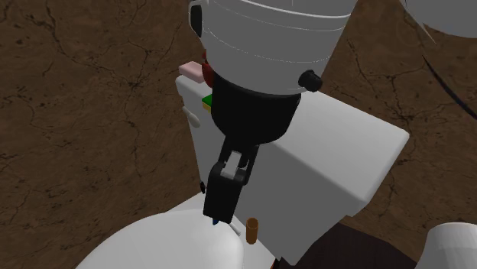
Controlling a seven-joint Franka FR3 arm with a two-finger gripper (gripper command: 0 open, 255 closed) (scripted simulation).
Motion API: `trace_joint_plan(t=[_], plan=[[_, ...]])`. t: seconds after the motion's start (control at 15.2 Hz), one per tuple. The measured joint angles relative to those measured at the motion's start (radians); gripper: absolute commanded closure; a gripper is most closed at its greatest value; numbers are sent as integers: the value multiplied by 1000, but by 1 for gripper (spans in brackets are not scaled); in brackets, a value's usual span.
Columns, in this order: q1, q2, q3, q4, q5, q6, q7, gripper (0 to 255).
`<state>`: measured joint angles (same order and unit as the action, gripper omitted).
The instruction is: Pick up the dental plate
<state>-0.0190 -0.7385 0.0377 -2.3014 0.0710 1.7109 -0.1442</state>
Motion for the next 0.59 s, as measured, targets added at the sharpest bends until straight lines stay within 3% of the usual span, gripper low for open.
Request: trace_joint_plan(t=[0.59], plan=[[-43,129,-111,107,-102,20,-166,0]])
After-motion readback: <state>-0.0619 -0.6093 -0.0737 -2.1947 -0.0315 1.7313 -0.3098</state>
